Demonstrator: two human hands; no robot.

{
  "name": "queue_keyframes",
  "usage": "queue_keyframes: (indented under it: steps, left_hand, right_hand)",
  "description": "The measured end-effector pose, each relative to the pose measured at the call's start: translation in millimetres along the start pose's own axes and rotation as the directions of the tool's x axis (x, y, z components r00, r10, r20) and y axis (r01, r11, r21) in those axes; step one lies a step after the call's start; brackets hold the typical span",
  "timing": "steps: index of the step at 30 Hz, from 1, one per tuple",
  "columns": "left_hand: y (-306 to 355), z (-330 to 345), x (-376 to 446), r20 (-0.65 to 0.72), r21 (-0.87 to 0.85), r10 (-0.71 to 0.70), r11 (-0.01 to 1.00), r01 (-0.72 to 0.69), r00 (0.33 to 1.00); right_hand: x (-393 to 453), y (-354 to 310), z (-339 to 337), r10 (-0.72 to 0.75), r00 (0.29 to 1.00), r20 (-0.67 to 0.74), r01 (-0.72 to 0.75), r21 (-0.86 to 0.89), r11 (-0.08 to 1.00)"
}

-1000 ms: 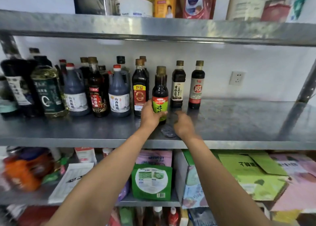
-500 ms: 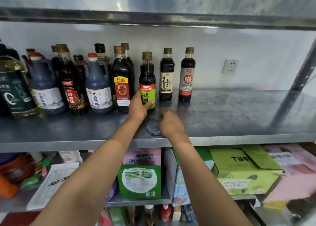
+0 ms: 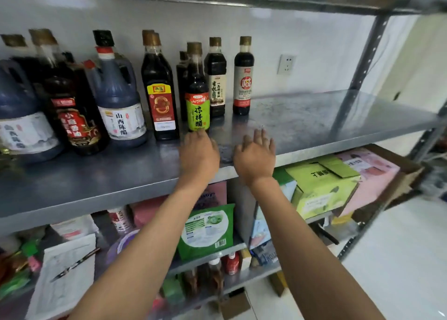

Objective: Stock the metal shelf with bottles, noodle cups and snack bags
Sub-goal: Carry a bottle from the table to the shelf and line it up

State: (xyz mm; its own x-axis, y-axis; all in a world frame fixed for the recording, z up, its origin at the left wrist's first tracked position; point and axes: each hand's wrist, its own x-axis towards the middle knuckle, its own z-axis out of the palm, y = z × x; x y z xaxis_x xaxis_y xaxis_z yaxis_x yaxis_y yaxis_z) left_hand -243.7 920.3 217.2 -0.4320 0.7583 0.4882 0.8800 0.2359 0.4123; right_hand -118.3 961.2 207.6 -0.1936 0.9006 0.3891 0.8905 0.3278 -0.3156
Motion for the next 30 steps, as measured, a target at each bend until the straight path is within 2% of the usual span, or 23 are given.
queue_keyframes:
  steps: [3,6,8,10,13,16,19,27,30]
  left_hand:
    - [7,12,-41,-0.073,0.202,0.209,0.961,-0.191,0.975]
    - [5,32,-93,-0.052,0.254,0.399,0.892,-0.374,0.916]
    - [6,42,-125,0.017,0.135,0.515,0.848,-0.512,0.857]
    - [19,54,-160,0.107,0.025,0.634,0.768,-0.639,0.766]
    - [64,60,-213,0.149,-0.13,0.75,0.661,-0.739,0.645]
    - [118,51,-274,0.089,-0.259,0.846,0.529,-0.808,0.525]
    - [165,23,-341,0.014,-0.416,0.935,0.328,-0.848,0.355]
    - [242,-64,-537,-0.035,-0.6,0.999,-0.046,-0.799,-0.032]
    - [258,-108,-617,-0.136,-0.651,0.975,-0.222,-0.726,-0.176]
  right_hand:
    - [-36,12,8,0.027,0.998,-0.06,-0.026,0.027,0.999]
    - [-89,35,6,0.071,0.993,-0.093,-0.066,0.063,0.996]
    - [-135,59,-3,0.183,0.977,-0.105,-0.178,0.06,0.982]
    - [-186,83,-20,0.285,0.943,-0.17,-0.281,0.046,0.959]
    - [-257,110,-50,0.411,0.881,-0.235,-0.427,-0.018,0.904]
    - [-326,130,-86,0.53,0.795,-0.294,-0.57,-0.064,0.819]
    - [-399,143,-123,0.632,0.678,-0.375,-0.708,-0.103,0.699]
    - [-604,151,-218,0.766,0.334,-0.55,-0.933,-0.079,0.35]
    - [-686,144,-250,0.774,0.199,-0.601,-0.974,-0.032,0.225]
